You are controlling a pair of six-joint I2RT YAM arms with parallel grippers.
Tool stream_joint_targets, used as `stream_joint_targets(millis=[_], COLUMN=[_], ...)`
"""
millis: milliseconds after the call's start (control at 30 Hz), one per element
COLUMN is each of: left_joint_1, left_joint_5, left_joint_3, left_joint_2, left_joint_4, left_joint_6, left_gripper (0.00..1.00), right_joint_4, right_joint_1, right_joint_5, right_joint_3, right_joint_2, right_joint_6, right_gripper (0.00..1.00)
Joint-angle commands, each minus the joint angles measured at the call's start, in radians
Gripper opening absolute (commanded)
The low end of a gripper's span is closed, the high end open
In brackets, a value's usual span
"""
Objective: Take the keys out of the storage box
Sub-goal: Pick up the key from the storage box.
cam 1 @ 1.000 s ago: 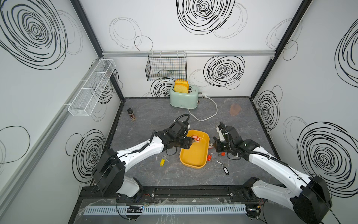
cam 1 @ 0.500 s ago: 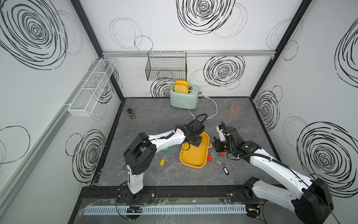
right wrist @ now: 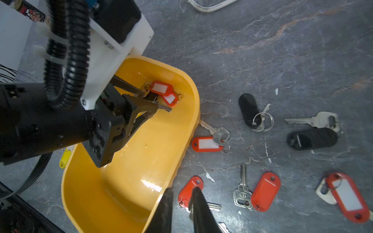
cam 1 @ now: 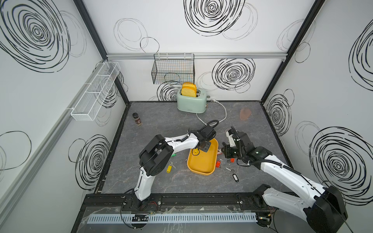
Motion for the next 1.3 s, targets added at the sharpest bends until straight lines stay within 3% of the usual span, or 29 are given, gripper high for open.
stream_joint_targets(millis=[0, 367, 733, 933, 1267], left_joint_1=[0.002, 0.004, 0.002, 0.0, -0.01], left_joint_5=[-0.034, -0.064, -0.075, -0.08, -0.04], left_joint_3=[0.035, 0.042, 0.043, 0.05, 0.001], left_joint_2=[0.028, 0.07, 0.062, 0.022, -0.135], left_joint_4=[-0.003, 0.006, 0.013, -0.001, -0.013], left_joint_6=[0.021, 0.022, 0.03, 0.035, 0.005], left_gripper=[0.35, 0.28, 0.11, 0.0, 0.0], right_joint_4=[0.011, 0.007, 0.012, 0.015, 0.029], right_joint_1=[-0.004, -0.005, -0.004, -0.005, -0.004], right_joint_5=[-0.001, -0.005, -0.005, -0.002, -0.014], right_joint_3=[-0.007, -0.004, -0.005, -0.002, 0.014], right_joint_2=[-0.005, -0.006, -0.005, -0.008, -0.005], right_joint_6=[0.006, 0.004, 0.005, 0.006, 0.004], right_gripper=[0.22, 0.22, 0.22, 0.22, 0.22])
